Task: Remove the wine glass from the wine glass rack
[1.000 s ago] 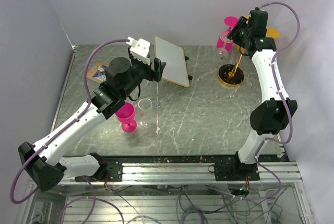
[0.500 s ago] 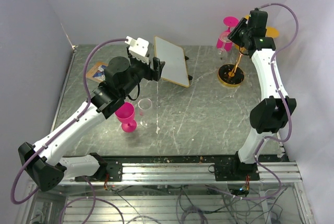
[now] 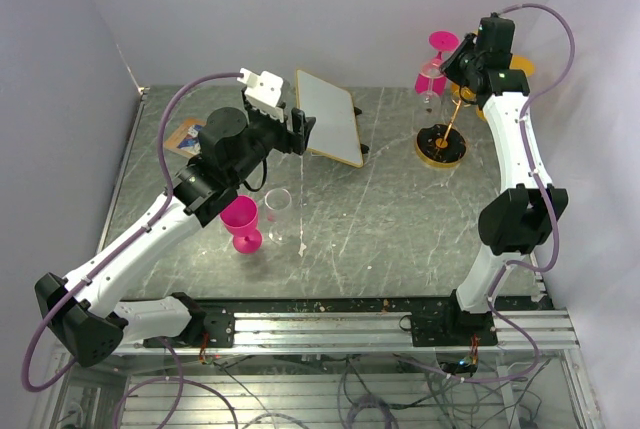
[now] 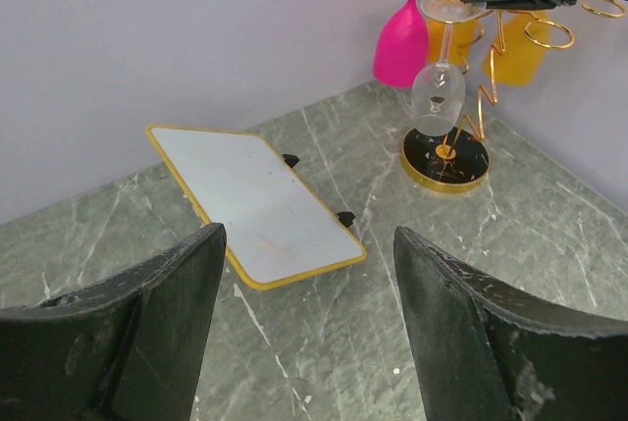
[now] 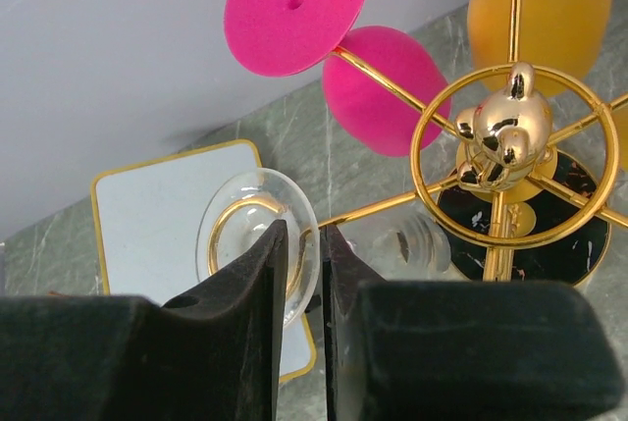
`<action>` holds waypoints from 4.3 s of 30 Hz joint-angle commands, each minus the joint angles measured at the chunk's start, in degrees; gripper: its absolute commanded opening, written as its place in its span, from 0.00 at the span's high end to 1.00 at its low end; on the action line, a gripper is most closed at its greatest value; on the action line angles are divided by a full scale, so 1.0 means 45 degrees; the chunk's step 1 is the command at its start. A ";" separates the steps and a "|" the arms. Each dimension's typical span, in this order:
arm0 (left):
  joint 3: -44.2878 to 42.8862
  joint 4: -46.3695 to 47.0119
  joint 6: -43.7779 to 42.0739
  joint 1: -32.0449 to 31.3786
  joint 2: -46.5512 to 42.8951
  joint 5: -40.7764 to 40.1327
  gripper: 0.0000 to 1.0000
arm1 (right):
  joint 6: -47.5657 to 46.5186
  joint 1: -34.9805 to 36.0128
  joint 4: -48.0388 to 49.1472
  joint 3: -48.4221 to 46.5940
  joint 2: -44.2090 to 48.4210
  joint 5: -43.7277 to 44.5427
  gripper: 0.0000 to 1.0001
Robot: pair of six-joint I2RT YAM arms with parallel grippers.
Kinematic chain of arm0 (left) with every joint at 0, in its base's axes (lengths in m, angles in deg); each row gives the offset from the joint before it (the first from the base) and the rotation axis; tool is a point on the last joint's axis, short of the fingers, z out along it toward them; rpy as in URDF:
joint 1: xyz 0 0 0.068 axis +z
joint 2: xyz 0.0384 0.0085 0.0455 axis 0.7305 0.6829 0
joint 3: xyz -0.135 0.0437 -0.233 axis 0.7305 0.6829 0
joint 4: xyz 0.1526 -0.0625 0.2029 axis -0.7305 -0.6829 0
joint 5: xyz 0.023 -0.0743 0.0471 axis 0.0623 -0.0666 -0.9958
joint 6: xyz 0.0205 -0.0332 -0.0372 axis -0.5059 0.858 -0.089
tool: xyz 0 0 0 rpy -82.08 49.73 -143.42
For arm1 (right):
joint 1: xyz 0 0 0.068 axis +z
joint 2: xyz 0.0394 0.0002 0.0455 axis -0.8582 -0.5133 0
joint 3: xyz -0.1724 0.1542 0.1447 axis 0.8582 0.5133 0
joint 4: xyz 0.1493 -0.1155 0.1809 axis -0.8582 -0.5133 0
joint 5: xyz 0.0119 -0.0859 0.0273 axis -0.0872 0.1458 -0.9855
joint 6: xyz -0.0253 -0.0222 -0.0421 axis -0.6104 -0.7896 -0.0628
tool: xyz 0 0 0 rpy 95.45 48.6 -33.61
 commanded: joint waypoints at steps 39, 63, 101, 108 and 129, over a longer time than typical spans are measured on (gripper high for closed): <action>-0.0254 0.0703 0.0963 0.0988 0.0359 0.1360 0.22 | 0.7802 -0.2214 0.6782 0.5238 0.2196 -0.5102 1.00; -0.0323 0.0642 0.1060 0.1112 0.0491 0.1527 0.23 | 1.0171 -0.2754 0.9661 0.5866 0.1974 -0.5307 1.00; -0.0362 0.0645 0.1237 0.1264 0.0521 0.1707 0.22 | 1.0313 0.0867 0.9681 0.4014 0.1360 -0.6221 1.00; -0.0475 0.0477 0.1333 0.1341 0.0365 0.1743 0.21 | 1.1725 0.1477 1.1792 0.6904 0.3805 -0.6481 1.00; 0.2789 0.6787 1.2957 0.3718 -0.1363 0.7569 0.16 | 1.7847 0.1677 1.7834 1.0079 0.6991 -0.8873 1.00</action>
